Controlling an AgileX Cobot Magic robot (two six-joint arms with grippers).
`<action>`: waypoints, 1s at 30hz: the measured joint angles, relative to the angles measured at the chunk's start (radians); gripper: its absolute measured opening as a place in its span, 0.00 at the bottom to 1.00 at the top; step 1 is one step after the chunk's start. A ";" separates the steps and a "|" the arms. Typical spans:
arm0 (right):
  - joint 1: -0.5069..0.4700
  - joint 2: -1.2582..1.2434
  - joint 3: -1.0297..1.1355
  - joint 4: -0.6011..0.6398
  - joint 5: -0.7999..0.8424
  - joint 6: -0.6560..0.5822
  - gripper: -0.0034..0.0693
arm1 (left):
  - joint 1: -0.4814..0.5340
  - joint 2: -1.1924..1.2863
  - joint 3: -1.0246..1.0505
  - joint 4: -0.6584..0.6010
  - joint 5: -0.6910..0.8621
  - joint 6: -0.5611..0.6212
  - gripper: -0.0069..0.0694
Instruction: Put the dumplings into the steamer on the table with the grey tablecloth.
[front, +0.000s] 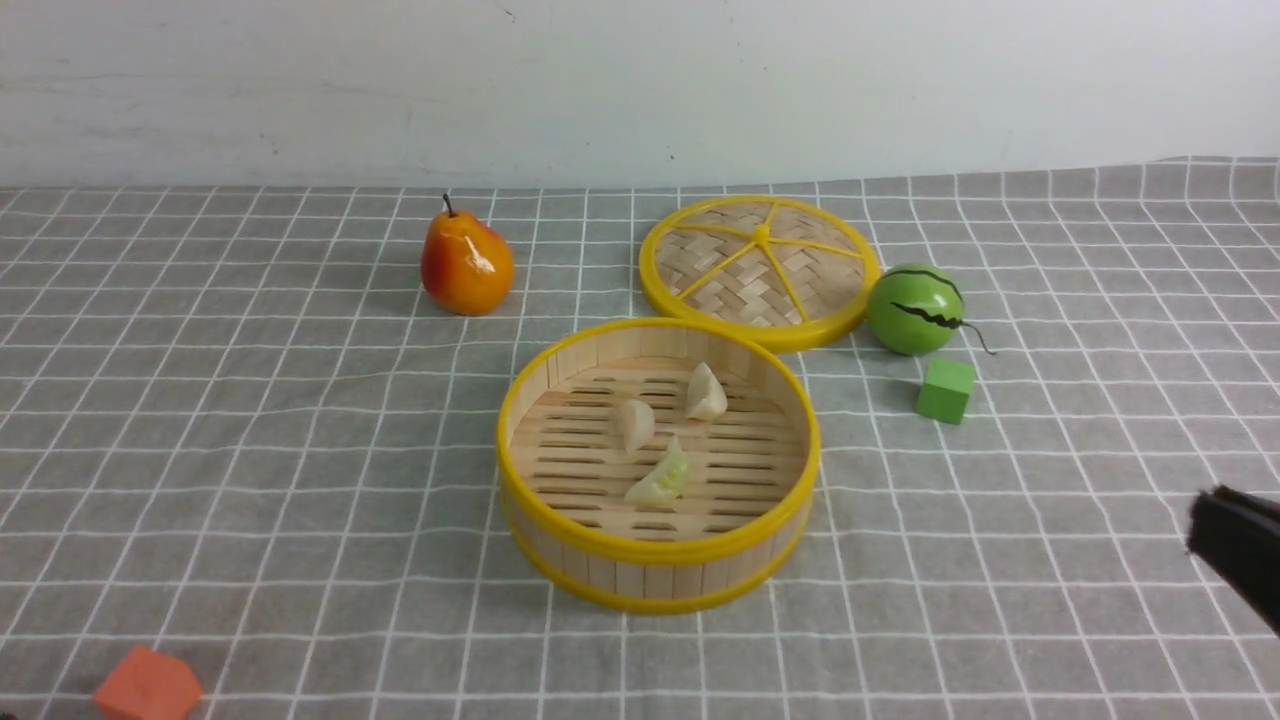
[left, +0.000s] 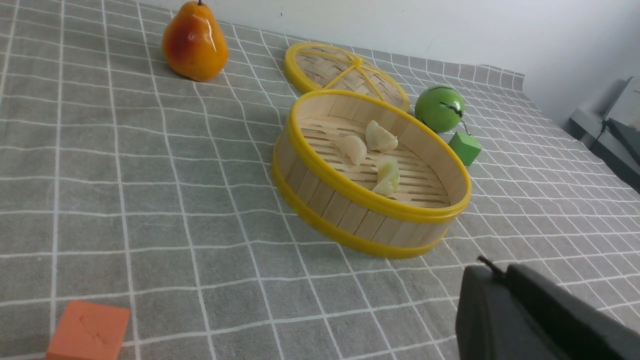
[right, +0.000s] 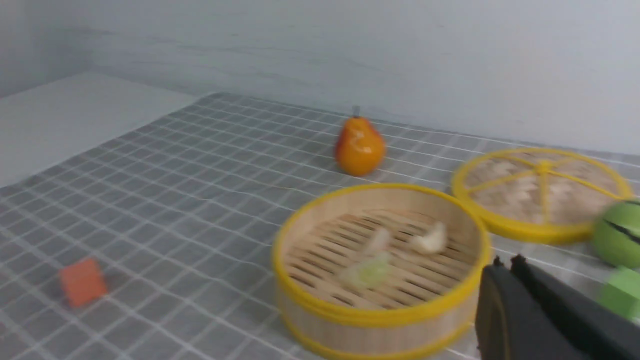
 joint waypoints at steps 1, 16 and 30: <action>-0.063 -0.041 0.040 -0.012 0.005 0.000 0.04 | 0.000 0.000 0.000 0.000 0.000 0.000 0.14; -0.528 -0.422 0.334 -0.159 0.266 0.115 0.02 | 0.000 0.000 0.000 0.000 0.001 0.000 0.16; -0.510 -0.423 0.326 -0.164 0.309 0.117 0.02 | 0.000 0.000 0.000 0.001 0.001 0.000 0.17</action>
